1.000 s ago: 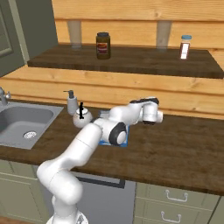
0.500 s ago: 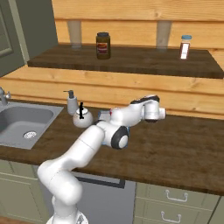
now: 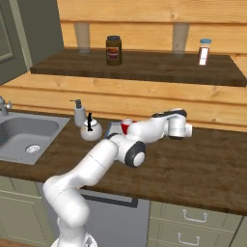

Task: Pick the kettle from the counter and place it on the tray. Then pick the mug from the cabinet and place it on the tray. Then close the cabinet doors.

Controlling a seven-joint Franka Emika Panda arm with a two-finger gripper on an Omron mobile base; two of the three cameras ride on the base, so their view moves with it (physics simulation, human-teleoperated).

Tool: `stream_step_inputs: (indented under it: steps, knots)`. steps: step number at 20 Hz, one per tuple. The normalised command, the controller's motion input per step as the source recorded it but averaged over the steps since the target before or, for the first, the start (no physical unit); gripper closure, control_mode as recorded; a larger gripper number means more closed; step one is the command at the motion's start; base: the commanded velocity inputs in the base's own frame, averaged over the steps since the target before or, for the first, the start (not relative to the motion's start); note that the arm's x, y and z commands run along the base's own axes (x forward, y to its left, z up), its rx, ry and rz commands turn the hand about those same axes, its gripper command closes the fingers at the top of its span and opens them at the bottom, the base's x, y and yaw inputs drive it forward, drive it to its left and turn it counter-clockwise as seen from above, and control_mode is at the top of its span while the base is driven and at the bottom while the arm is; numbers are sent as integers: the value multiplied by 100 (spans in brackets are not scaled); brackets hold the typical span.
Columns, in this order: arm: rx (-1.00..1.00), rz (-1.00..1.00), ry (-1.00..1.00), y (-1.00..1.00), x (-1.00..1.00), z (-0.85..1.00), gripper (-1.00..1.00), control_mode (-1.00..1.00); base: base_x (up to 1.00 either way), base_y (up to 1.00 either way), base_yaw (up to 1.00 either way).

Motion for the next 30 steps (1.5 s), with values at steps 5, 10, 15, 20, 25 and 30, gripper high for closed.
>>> stream_step_inputs:
  steps: [5,10,15,20,25,30]
  knots:
    - [-1,-27,-10,-1,-70,22,-100,-100,0,0,0]
    - [-15,-18,-14,18,-68,34,-100,-100,0,0,0]
    - [-21,-32,-8,26,-59,36,-100,-100,0,0,0]
    - [-4,-52,1,22,-55,30,-100,-100,0,0,0]
    - [0,-39,3,22,-32,35,-100,-100,0,0,0]
    - [0,-24,0,40,-31,37,-100,-100,0,0,0]
